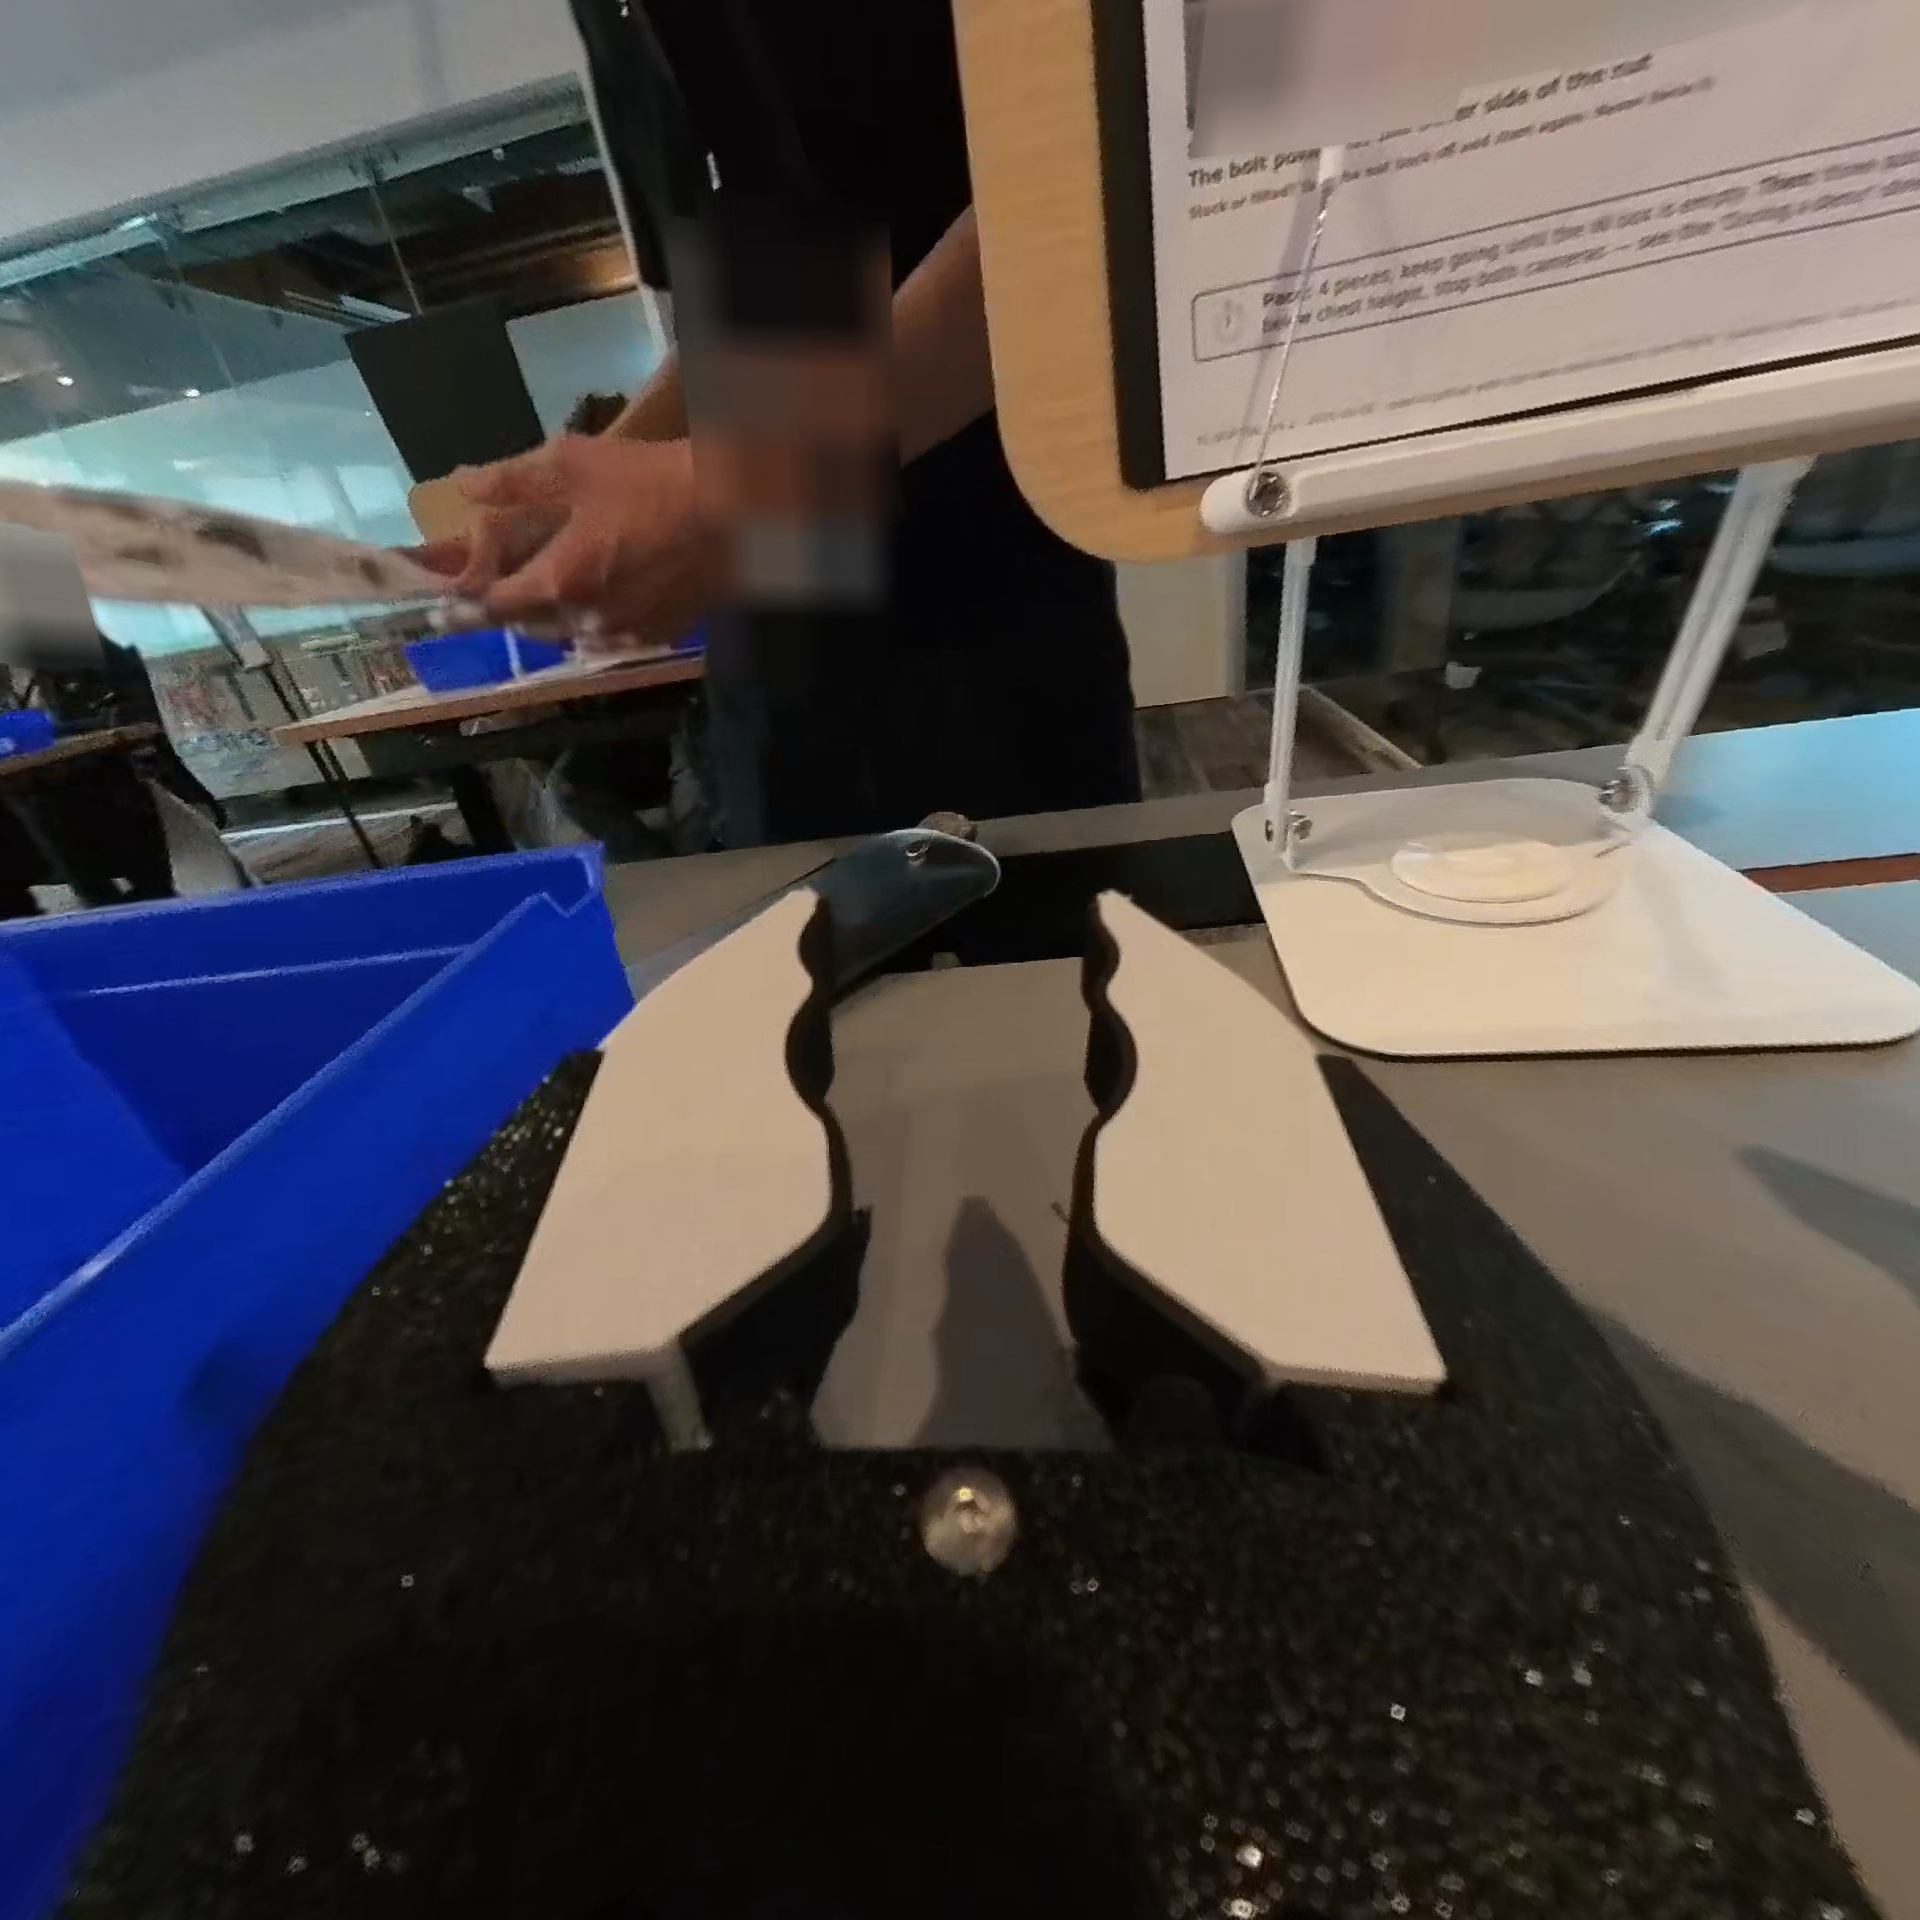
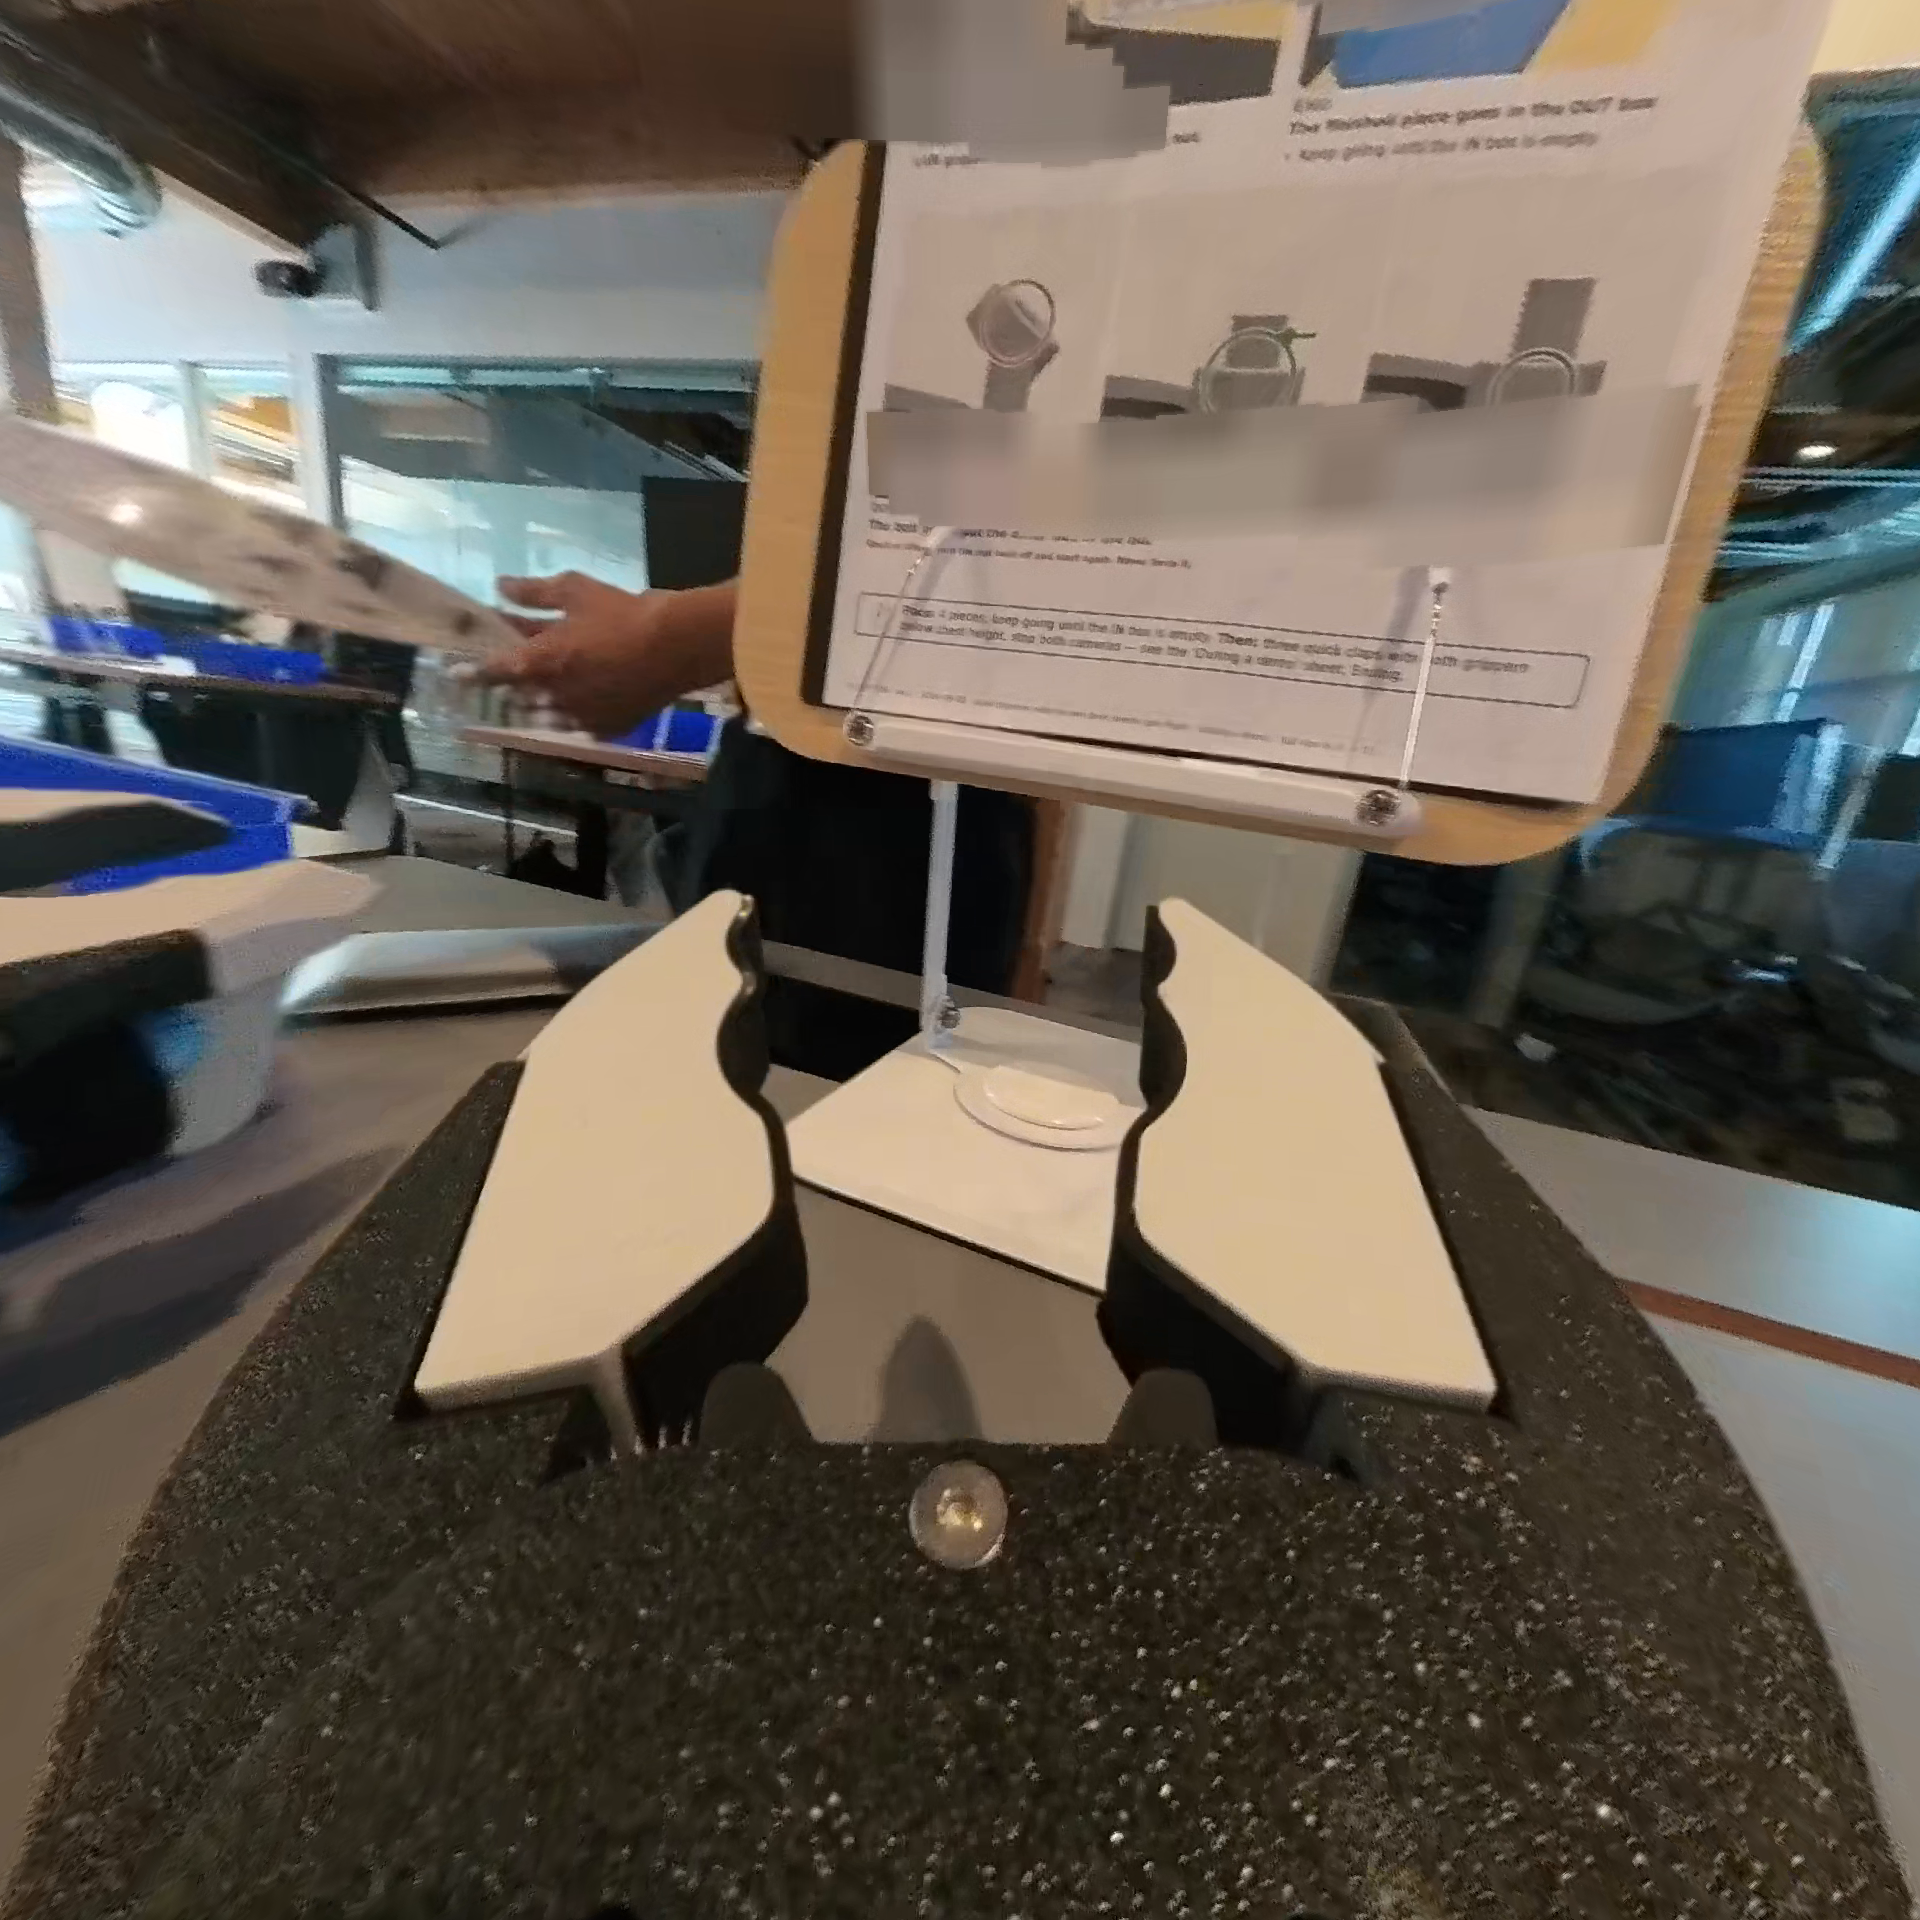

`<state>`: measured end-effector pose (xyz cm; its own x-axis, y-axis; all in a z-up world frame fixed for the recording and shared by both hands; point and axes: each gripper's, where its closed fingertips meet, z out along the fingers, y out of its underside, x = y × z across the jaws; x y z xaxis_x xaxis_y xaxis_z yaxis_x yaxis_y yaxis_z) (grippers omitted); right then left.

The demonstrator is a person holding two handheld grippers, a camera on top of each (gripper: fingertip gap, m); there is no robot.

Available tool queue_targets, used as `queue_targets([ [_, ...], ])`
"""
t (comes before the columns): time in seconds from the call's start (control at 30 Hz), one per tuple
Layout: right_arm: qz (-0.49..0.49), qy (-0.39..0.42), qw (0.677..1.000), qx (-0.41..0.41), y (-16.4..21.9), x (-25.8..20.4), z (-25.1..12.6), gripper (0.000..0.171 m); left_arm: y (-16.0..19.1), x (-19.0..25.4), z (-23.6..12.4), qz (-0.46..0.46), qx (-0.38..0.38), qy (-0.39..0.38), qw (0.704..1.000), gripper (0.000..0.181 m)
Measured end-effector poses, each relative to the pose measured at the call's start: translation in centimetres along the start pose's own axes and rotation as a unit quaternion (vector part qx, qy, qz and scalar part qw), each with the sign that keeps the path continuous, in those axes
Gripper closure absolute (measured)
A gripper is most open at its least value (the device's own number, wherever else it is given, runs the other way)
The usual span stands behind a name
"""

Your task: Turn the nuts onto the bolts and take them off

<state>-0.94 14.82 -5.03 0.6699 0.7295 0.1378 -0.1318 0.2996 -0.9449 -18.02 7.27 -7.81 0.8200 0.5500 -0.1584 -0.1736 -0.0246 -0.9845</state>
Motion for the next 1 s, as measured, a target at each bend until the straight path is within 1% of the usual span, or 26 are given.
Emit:
queue_targets([
  [0.07,0.003,-0.028,1.000,0.009,-0.4,-0.9,-0.2,0.100,0.1,-0.4,0.5,0.003,-0.001,-0.010,1.000,0.136],
  [0.23,0.039,-0.139,0.989,0.026,-1.7,-5.0,-1.3,0.091,0.3,-1.5,1.6,0.000,-0.001,-0.031,1.000,0.138],
  [0.3,0.033,-0.173,0.984,0.023,-1.7,-6.0,-1.4,0.090,0.3,-1.4,2.1,0.007,-0.001,-0.029,1.000,0.139],
  [0.37,0.004,-0.160,0.987,0.005,-0.8,-5.6,-0.6,0.091,0.4,-1.0,2.4,0.010,-0.002,-0.018,1.000,0.139],
  [0.47,0.012,-0.142,0.990,-0.011,0.0,-4.7,0.4,0.091,0.3,-0.5,2.5,0.009,-0.002,-0.003,1.000,0.139],
  [0.63,-0.004,-0.144,0.989,-0.045,0.9,-4.8,0.6,0.109,0.7,0.6,2.4,0.012,-0.014,0.027,0.999,0.144],
  [0.7,-0.022,-0.140,0.988,-0.057,1.2,-4.9,0.5,0.117,0.6,1.1,1.7,0.008,-0.012,0.045,0.999,0.147],
  [0.8,-0.031,-0.151,0.986,-0.055,0.9,-5.4,0.0,0.124,-0.9,1.8,-0.7,0.012,0.019,0.083,0.996,0.150],
  [0.9,-0.041,-0.151,0.987,-0.048,0.6,-5.5,-0.3,0.126,-1.0,2.5,-3.7,0.031,0.028,0.131,0.991,0.149],
  [1.0,-0.036,-0.145,0.987,-0.059,1.1,-5.3,-0.1,0.127,-0.8,2.8,-6.5,0.020,0.025,0.182,0.983,0.147],
])
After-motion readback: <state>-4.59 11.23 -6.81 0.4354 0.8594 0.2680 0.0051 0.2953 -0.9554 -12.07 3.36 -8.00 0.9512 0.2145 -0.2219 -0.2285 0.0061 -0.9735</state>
